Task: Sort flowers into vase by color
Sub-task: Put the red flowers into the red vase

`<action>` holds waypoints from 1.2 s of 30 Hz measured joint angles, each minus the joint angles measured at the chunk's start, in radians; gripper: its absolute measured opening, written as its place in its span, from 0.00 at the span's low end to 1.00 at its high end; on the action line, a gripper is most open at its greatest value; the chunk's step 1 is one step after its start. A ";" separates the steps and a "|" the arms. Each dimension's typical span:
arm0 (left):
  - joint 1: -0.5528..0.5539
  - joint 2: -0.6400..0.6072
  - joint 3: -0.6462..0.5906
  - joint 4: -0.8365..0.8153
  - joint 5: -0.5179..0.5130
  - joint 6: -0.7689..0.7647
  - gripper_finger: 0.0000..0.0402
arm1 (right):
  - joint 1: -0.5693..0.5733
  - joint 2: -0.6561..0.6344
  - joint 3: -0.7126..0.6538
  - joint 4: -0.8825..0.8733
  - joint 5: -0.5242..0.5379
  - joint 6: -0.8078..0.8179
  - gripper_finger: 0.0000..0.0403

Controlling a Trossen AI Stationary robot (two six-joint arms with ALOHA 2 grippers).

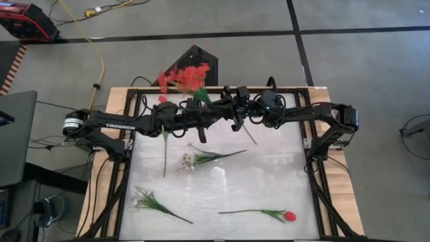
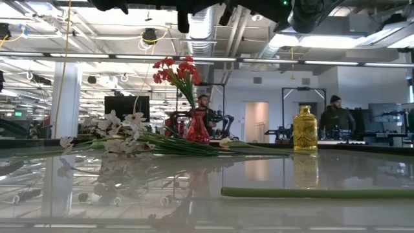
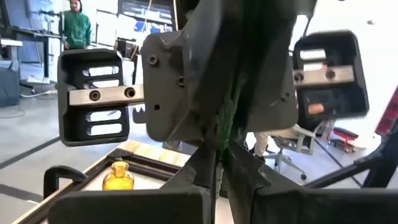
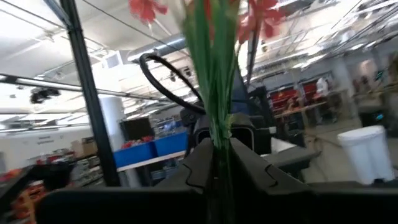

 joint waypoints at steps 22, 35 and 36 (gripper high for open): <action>0.029 -0.230 0.000 -0.579 0.128 -0.244 0.00 | -0.054 -0.055 0.125 -0.628 -0.195 -0.208 0.64; 0.029 -0.180 0.000 -0.573 0.117 -0.236 0.00 | -0.051 -0.037 0.145 -0.750 -0.151 -0.238 0.63; 0.029 -0.175 0.000 -0.579 0.115 -0.236 0.00 | -0.047 -0.030 0.143 -0.751 -0.152 -0.238 0.63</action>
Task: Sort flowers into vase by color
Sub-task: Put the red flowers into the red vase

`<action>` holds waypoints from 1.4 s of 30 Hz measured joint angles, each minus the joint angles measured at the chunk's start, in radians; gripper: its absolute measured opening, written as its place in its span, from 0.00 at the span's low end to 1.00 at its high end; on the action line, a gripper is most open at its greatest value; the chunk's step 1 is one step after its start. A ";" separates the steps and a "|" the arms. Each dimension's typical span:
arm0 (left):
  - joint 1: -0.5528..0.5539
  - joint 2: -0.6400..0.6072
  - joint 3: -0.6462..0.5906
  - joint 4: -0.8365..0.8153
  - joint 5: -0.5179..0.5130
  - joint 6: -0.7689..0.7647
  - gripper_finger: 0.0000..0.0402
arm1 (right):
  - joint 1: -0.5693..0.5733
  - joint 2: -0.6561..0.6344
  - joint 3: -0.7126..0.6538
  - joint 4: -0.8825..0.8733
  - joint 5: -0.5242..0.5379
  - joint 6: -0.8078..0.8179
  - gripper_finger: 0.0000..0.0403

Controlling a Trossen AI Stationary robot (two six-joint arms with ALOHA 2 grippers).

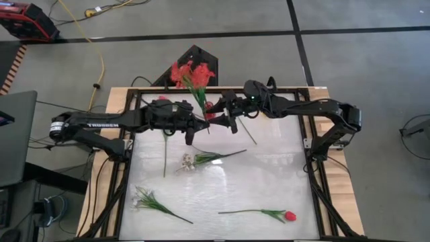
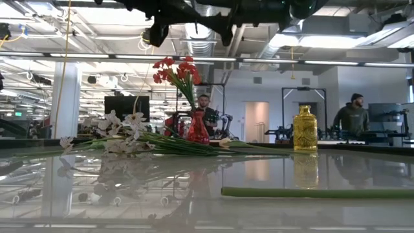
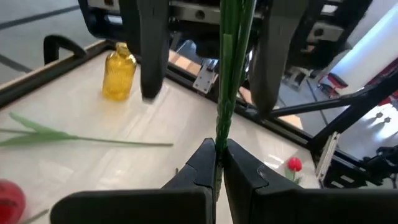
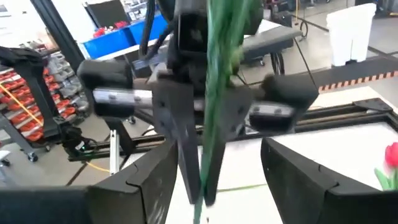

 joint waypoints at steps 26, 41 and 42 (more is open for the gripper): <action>-0.001 0.027 0.000 -0.075 -0.062 -0.002 0.00 | 0.010 0.025 0.006 -0.027 0.052 0.001 0.15; 0.000 -0.011 0.000 -0.186 -0.168 0.017 0.36 | -0.051 0.013 0.005 -0.010 -0.010 0.000 0.04; 0.000 -0.013 0.000 -0.187 -0.178 0.018 0.40 | -0.059 0.013 0.003 -0.009 -0.009 0.000 0.04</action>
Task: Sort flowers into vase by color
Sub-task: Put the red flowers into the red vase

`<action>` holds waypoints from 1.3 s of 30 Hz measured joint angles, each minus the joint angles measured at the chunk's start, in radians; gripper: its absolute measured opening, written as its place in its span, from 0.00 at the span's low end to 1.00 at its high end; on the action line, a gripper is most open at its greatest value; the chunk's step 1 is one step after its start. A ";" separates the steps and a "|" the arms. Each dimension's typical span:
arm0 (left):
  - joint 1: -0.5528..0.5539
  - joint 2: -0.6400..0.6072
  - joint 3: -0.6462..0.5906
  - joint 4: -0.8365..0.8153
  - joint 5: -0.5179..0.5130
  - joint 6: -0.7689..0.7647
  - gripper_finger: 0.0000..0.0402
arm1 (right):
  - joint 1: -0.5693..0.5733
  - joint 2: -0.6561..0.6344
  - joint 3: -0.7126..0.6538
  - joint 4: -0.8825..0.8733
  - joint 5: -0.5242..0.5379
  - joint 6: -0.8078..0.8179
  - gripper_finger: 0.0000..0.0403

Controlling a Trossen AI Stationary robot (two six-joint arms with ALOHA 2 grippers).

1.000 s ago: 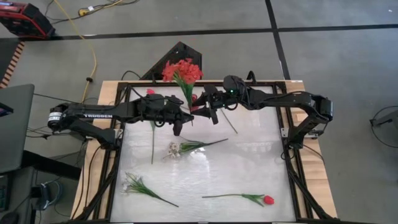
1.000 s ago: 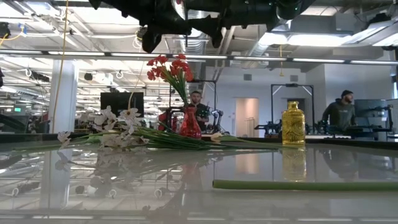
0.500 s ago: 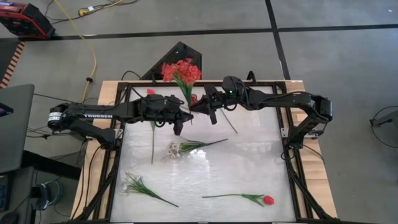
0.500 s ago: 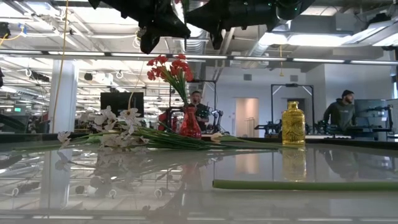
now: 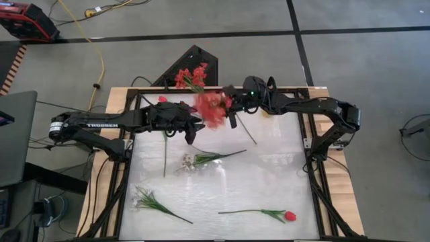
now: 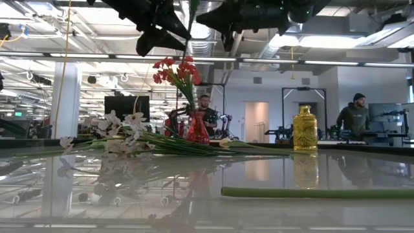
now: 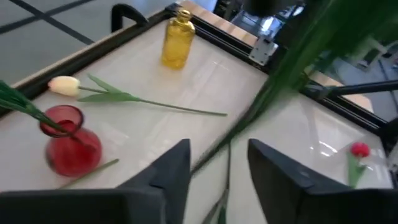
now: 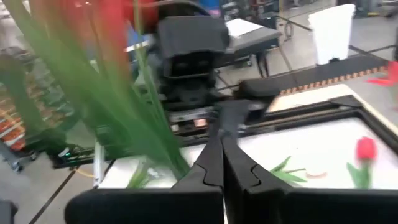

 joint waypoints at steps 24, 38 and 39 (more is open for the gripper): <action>-0.067 0.241 0.011 -0.173 -0.104 0.672 0.33 | -0.085 -0.206 -0.047 -0.558 -0.207 -0.135 0.30; 0.026 0.743 0.407 -0.329 0.007 1.088 0.41 | -0.038 -0.327 -0.047 -0.801 -0.185 -0.143 0.29; 0.037 0.761 0.424 -0.334 0.011 1.110 0.41 | -0.031 -0.328 -0.048 -0.810 -0.185 -0.148 0.29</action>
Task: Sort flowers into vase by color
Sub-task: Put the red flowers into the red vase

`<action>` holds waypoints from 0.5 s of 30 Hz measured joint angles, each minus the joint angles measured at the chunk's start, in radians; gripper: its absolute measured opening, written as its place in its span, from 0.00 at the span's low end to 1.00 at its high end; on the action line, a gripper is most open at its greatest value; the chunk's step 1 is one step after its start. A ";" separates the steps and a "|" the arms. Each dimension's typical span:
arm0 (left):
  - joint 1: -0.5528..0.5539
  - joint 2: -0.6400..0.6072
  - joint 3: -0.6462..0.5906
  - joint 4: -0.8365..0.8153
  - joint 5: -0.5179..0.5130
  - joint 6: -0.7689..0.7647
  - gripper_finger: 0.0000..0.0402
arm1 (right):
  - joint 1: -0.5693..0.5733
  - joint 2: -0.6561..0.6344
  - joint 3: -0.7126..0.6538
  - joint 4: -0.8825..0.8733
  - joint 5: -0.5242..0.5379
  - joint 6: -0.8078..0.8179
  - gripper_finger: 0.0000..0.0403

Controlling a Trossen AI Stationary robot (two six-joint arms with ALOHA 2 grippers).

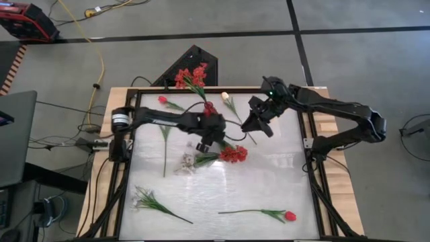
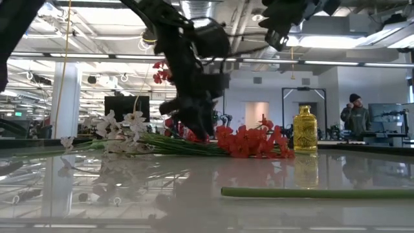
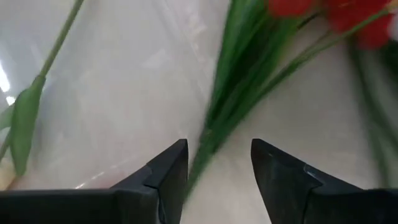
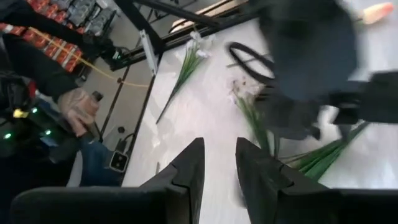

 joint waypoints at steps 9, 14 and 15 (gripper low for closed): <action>0.069 0.102 0.084 -0.134 0.051 0.110 0.36 | 0.063 -0.001 0.000 -0.016 0.028 -0.010 0.29; 0.063 0.113 0.084 -0.161 0.057 0.121 0.24 | 0.068 0.000 0.000 -0.017 0.028 -0.009 0.29; 0.058 0.109 0.084 -0.161 0.050 0.119 0.20 | 0.068 0.000 0.000 -0.018 0.028 -0.009 0.29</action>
